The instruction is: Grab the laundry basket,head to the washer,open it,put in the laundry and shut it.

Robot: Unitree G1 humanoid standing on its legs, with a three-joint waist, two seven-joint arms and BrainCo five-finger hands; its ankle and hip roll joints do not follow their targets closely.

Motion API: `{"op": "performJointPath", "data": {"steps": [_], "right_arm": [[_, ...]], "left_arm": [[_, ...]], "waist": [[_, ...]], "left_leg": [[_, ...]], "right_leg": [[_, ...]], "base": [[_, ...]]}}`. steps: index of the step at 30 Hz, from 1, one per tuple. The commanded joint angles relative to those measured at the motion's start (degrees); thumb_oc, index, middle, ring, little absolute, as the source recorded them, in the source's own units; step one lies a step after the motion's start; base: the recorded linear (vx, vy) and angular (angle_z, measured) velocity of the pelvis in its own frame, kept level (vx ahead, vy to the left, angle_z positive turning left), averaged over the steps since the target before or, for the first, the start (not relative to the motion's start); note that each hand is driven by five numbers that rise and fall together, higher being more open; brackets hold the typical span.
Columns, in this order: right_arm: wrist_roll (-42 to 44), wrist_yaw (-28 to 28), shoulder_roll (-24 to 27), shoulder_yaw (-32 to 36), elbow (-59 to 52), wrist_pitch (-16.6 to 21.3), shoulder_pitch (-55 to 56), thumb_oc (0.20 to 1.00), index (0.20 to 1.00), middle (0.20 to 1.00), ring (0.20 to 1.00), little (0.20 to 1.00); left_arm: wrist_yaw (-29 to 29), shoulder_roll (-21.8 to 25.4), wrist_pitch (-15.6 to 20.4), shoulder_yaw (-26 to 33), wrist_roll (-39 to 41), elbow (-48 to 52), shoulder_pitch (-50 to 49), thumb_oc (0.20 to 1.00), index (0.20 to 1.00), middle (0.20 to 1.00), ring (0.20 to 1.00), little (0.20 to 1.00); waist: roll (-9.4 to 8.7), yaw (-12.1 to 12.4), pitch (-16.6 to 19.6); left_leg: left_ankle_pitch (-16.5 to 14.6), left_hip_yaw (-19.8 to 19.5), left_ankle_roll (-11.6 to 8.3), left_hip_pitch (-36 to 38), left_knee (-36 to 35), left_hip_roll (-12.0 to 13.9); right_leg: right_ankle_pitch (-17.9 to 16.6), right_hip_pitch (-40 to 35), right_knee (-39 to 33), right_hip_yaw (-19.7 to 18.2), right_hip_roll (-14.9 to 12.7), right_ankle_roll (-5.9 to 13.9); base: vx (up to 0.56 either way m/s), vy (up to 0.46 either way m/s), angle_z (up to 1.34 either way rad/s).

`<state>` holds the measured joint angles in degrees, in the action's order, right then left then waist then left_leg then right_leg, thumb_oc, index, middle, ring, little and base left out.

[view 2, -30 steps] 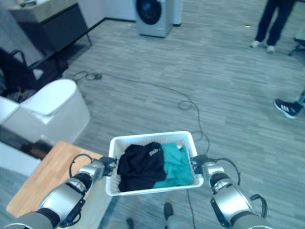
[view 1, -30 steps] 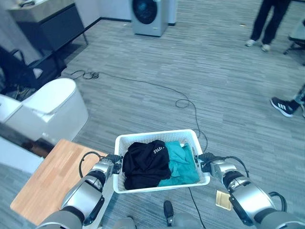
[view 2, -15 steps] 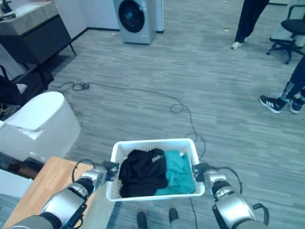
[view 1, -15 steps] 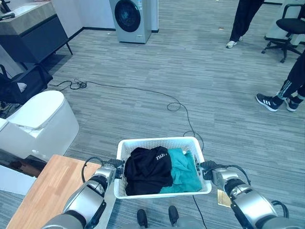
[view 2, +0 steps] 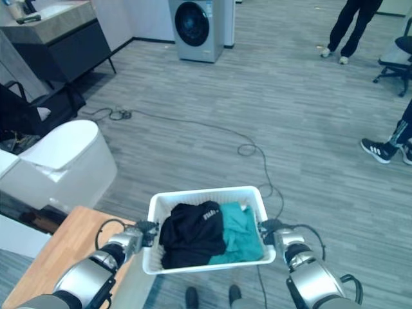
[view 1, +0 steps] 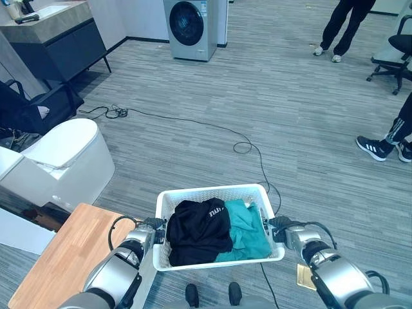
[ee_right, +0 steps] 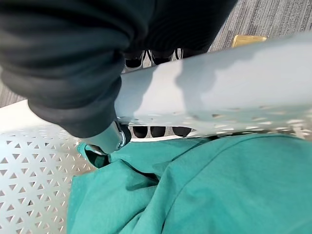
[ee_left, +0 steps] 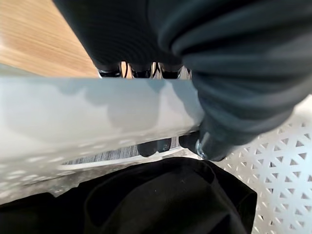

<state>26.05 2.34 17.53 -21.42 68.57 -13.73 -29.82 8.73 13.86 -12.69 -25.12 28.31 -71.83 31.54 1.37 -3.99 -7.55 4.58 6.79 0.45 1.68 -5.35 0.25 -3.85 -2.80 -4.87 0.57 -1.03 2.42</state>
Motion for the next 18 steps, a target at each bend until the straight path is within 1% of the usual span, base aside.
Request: {"op": "performJointPath", "data": {"steps": [1, 7, 8, 9, 10, 12, 13, 14, 15, 16, 17, 18], "right_arm": [[2.99, -4.26, -2.70, 3.52, 2.52, 2.03, -3.02, 0.200, 0.200, 0.200, 0.200, 0.200], [3.03, -4.63, -3.13, 3.87, 2.61, 1.93, -2.29, 0.200, 0.200, 0.200, 0.200, 0.200], [3.04, -4.71, -3.08, 3.92, 2.55, 1.93, -2.25, 0.200, 0.200, 0.200, 0.200, 0.200], [3.20, -4.80, -3.03, 4.08, 2.29, 1.87, -2.15, 0.200, 0.200, 0.200, 0.200, 0.200], [3.20, -4.80, -3.03, 4.08, 2.29, 1.87, -2.15, 0.200, 0.200, 0.200, 0.200, 0.200], [3.27, -4.73, -2.73, 4.37, 1.70, 1.94, -2.22, 0.200, 0.200, 0.200, 0.200, 0.200], [3.31, -4.73, -2.36, 4.55, 0.95, 1.96, -2.41, 0.200, 0.200, 0.200, 0.200, 0.200], [3.41, -4.69, -2.22, 4.57, 0.69, 1.99, -2.55, 0.200, 0.200, 0.200, 0.200, 0.200], [3.50, -4.71, -2.19, 4.58, 0.65, 2.00, -2.67, 0.200, 0.200, 0.200, 0.200, 0.200], [3.56, -4.69, -2.17, 4.58, 0.57, 2.13, -2.68, 0.200, 0.200, 0.200, 0.200, 0.200], [3.74, -4.65, -2.02, 4.69, 0.43, 2.26, -2.71, 0.200, 0.200, 0.200, 0.200, 0.200], [3.94, -4.66, -1.88, 4.77, 0.41, 2.23, -2.82, 0.200, 0.200, 0.200, 0.200, 0.200]], "left_arm": [[-3.28, -2.29, 4.16, 2.57, 2.75, 0.14, 6.19, 0.200, 0.200, 0.200, 0.200, 0.200], [-3.57, -2.53, 3.96, 2.36, 2.03, 0.01, 5.72, 0.200, 0.200, 0.200, 0.200, 0.200], [-3.49, -2.49, 3.97, 2.32, 2.05, 0.13, 5.82, 0.200, 0.200, 0.200, 0.200, 0.200], [-3.47, -2.51, 3.99, 2.24, 2.12, 0.46, 5.88, 0.200, 0.200, 0.200, 0.200, 0.200], [-3.47, -2.51, 3.99, 2.24, 2.12, 0.46, 5.88, 0.200, 0.200, 0.200, 0.200, 0.200], [-3.28, -2.43, 4.01, 1.91, 2.42, 1.14, 6.07, 0.200, 0.200, 0.200, 0.200, 0.200], [-3.17, -2.10, 4.00, 1.71, 2.75, 1.55, 6.42, 0.200, 0.200, 0.200, 0.200, 0.200], [-3.02, -1.99, 4.10, 1.55, 2.91, 1.67, 6.70, 0.200, 0.200, 0.200, 0.200, 0.200], [-2.98, -1.95, 4.05, 1.44, 2.95, 1.69, 7.10, 0.200, 0.200, 0.200, 0.200, 0.200], [-2.99, -1.73, 4.03, 1.43, 2.91, 1.54, 7.42, 0.200, 0.200, 0.200, 0.200, 0.200], [-3.44, -1.53, 3.94, 1.47, 2.96, 1.20, 7.82, 0.200, 0.200, 0.200, 0.200, 0.200], [-3.75, -1.49, 3.84, 1.56, 2.95, 0.84, 8.06, 0.200, 0.200, 0.200, 0.200, 0.200]], "waist": [[0.11, 0.62, 2.87], [0.26, 0.61, 3.16], [0.30, 0.59, 3.14], [0.42, 0.35, 2.99], [0.41, 0.36, 3.02], [0.67, -0.04, 2.42], [1.08, -0.48, 1.30], [1.28, -0.85, 0.40], [1.60, -1.19, -0.33], [1.80, -1.51, -0.84], [1.74, -2.01, -1.08], [1.62, -2.27, -1.18]], "left_leg": [[-5.86, -0.72, -1.04, 1.14, 2.88, -1.27], [-6.91, -0.70, -0.49, 1.28, 3.53, -1.68], [-7.07, -0.72, -0.32, 1.30, 3.62, -1.75], [-7.28, -0.81, -0.02, 1.39, 3.77, -1.77], [-7.29, -0.80, -0.01, 1.35, 3.79, -1.78], [-7.78, -1.04, 0.53, 1.72, 3.90, -1.86], [-8.06, -1.23, 1.26, 2.30, 3.87, -1.90], [-8.11, -1.23, 1.48, 2.77, 3.79, -1.85], [-8.33, -1.33, 1.65, 3.63, 3.40, -1.72], [-8.54, -1.57, 1.60, 4.21, 3.26, -1.62], [-8.88, -1.99, 1.43, 5.08, 2.96, -1.92], [-9.20, -2.22, 1.27, 5.90, 2.64, -2.36]], "right_leg": [[5.22, 0.04, 4.70, 1.25, -3.46, 5.62], [5.98, 0.24, 6.24, 1.17, -3.73, 5.93], [6.16, 0.50, 7.08, 1.11, -3.64, 5.93], [6.71, 1.36, 9.64, 0.99, -3.47, 6.13], [6.80, 1.46, 9.78, 0.98, -3.49, 6.13], [7.11, 3.62, 14.79, 0.79, -3.22, 6.55], [5.64, 7.82, 22.94, 0.83, -3.49, 7.35], [3.54, 9.74, 26.30, 1.19, -3.65, 7.82], [2.72, 11.64, 29.39, 1.64, -3.26, 7.99], [2.90, 13.73, 30.81, 2.17, -2.23, 7.87], [3.33, 15.91, 29.81, 2.26, -1.25, 7.48], [3.68, 16.96, 27.34, 3.27, -1.32, 7.14]], "base": [[0.08, 0.039, -0.03], [0.06, 0.036, 0.00], [0.05, 0.052, 0.01], [0.05, 0.052, 0.00], [0.05, 0.068, 0.00], [0.03, 0.091, -0.07], [0.01, 0.130, -0.21], [0.02, 0.135, -0.29], [0.06, 0.099, -0.24], [0.12, 0.084, -0.07], [0.18, 0.059, 0.03], [0.25, 0.018, 0.07]]}}
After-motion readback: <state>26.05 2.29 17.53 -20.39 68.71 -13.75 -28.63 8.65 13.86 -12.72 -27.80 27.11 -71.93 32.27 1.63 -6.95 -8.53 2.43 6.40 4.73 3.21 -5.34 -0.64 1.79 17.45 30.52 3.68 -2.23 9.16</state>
